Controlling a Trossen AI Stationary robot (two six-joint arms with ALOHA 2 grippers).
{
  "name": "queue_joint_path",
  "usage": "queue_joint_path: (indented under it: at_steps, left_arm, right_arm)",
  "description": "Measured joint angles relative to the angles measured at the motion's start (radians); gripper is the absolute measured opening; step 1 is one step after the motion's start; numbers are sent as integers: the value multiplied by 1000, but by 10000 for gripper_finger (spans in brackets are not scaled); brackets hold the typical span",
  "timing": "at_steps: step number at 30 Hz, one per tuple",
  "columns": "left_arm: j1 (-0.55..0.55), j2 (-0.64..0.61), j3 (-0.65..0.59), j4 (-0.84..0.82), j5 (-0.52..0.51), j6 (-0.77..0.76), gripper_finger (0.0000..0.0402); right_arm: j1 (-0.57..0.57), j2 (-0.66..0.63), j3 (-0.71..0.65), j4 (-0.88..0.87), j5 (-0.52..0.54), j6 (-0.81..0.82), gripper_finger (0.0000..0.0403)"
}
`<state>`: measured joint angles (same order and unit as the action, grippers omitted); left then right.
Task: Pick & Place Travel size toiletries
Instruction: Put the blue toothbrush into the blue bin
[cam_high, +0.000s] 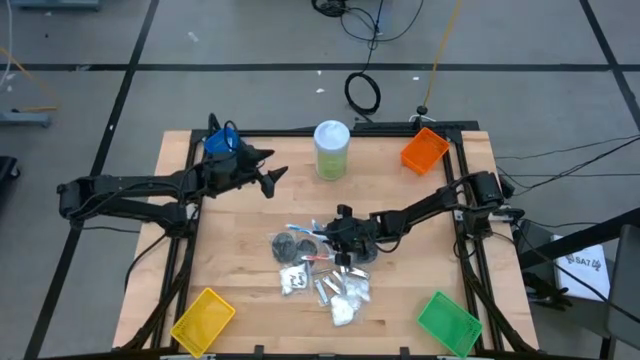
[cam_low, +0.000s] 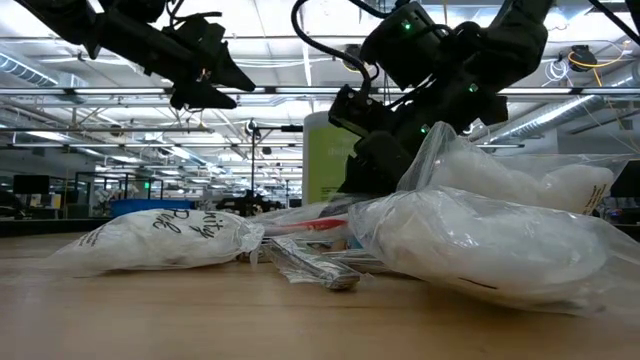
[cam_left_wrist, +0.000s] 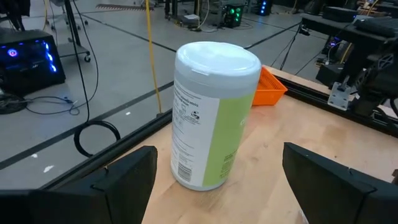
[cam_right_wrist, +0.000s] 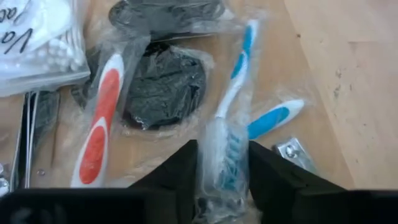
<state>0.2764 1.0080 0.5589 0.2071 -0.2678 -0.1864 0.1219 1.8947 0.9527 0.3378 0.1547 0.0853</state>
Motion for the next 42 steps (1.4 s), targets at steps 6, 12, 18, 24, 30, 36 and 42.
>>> queue_joint_path:
  at_steps: [6, 12, 18, 24, 30, 36, 42]
  left_arm:
    - [0, 0, 0, -1, 0, 0, 340]
    - [-2, 0, 0, -1, 2, -17, 340]
    - [-4, 0, 0, -2, 171, -1, 340]
    - [-27, 0, 0, 83, 274, -4, 340]
    - [-53, 0, 0, 251, 277, -4, 340]
    - [-61, 0, 0, 352, 266, -4, 340]
    - [-65, 16, -1, 396, 223, -38, 340]
  right_arm:
    - [0, -20, -1, 9, -1, -21, 71]
    - [-4, -89, -1, 7, 0, -65, 82]
    - [-31, -183, -1, -2, 90, -130, 69]
    - [-55, -274, 0, -12, 245, -202, 72]
    - [-62, -372, 0, -29, 382, -261, 66]
    - [-63, -441, -2, 61, 453, -312, 69]
    - [-63, -436, -2, 251, 404, -383, 63]
